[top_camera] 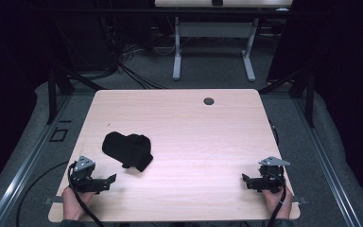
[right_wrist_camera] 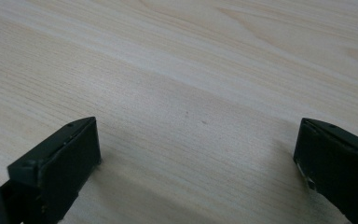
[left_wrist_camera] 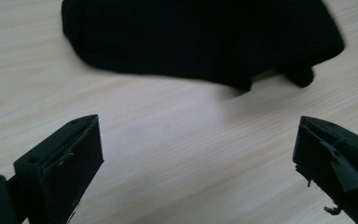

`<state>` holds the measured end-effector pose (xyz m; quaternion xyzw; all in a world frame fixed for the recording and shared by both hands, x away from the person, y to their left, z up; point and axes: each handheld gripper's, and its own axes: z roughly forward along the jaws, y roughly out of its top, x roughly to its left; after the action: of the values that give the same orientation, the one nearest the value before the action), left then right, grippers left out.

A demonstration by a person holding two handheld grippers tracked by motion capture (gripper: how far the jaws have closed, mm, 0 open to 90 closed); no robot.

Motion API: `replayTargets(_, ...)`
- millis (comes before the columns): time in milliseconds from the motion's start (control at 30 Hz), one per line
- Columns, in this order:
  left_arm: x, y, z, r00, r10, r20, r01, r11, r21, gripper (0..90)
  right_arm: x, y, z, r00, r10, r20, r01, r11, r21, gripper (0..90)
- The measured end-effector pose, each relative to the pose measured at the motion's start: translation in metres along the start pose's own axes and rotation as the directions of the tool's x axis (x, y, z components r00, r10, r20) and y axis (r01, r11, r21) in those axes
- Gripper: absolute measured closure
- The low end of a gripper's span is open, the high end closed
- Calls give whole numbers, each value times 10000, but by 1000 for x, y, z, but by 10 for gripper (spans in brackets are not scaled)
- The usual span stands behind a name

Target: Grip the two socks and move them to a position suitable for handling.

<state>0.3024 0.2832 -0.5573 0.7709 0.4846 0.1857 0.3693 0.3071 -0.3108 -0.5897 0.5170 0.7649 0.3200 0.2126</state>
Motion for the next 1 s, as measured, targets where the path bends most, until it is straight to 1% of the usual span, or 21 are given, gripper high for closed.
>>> replayTargets(67, -5, 6, 3, 9997, 83, 210, -83, 10000, 17, 44, 0, 0, 0, 10000, 0, 3, 0, 10000, 3, 0)
replayTargets(133, -10, 11, 7, 9992, 269, 297, -273, 9995, 150, 59, 0, 0, 0, 10000, 8, 4, -8, 10000, 8, 0)
replayTargets(233, -17, 17, 16, 9980, 304, 552, -321, 9990, 297, 56, 0, 0, 0, 10000, 3, 6, -3, 10000, 1, 0)
replayTargets(267, -20, 19, 19, 9979, 334, 562, -357, 9985, 403, 57, 0, 0, 0, 10000, 6, 8, -6, 10000, -1, 0)
replayTargets(300, -22, 21, 21, 9977, 405, 544, -428, 9983, 408, 65, 0, 0, 0, 10000, 10, 11, -10, 10000, 8, 0)
replayTargets(333, -24, 23, 24, 9966, 485, 671, -518, 9975, 478, 73, 0, 0, 0, 10000, 12, 11, -12, 10000, 7, 0)
replayTargets(367, -27, 27, 29, 9965, 572, 613, -604, 9969, 513, 127, 0, 0, 0, 10000, 10, 11, -10, 10000, 6, 0)
replayTargets(400, -27, 27, 29, 9965, 572, 613, -604, 9969, 513, 151, 0, 0, 0, 10000, 10, 11, -10, 10000, 6, 0)
replayTargets(467, -27, 31, 35, 9958, 593, 695, -638, 9960, 634, 154, 0, 0, 0, 10000, 10, 11, -10, 10000, 5, 0)
replayTargets(567, -27, 35, 44, 9972, 478, 579, -528, 9947, 883, 240, 0, 0, 0, 10000, 3, 7, -3, 10000, 4, 0)
replayTargets(600, -27, 35, 46, 9972, 422, 619, -480, 9943, 950, 256, 0, 0, 0, 10000, 3, 8, -3, 10000, -3, 0)
replayTargets(667, -26, 36, 49, 9975, 344, 611, -405, 9941, 1007, 298, 0, 0, 0, 10000, 8, 14, -8, 10000, -2, 0)
replayTargets(700, -26, 35, 51, 9979, 209, 614, -274, 9938, 1077, 314, 0, 0, 0, 10000, 9, 13, -9, 10000, 3, 0)
replayTargets(767, -25, 35, 53, 9981, 140, 596, -205, 9937, 1098, 382, 0, 0, 0, 10000, 1, 5, -1, 10000, 3, 0)
replayTargets(800, -25, 35, 54, 9979, 187, 626, -257, 9932, 1135, 382, 0, 0, 0, 10000, 8, 14, -8, 10000, 0, 0)
replayTargets(900, -24, 34, 57, 9979, 154, 626, -229, 9924, 1207, 523, 0, 0, 0, 10000, 5, 11, -5, 10000, 1, 0)
replayTargets(933, -24, 34, 57, 9986, 87, 514, -148, 9927, 1199, 523, 0, 0, 0, 10000, 5, 11, -5, 10000, 1, 0)
replayTargets(1000, -24, 34, 58, 9987, 86, 507, -146, 9928, 1185, 639, 0, 0, 0, 10000, 4, 10, -4, 10000, 0, 0)
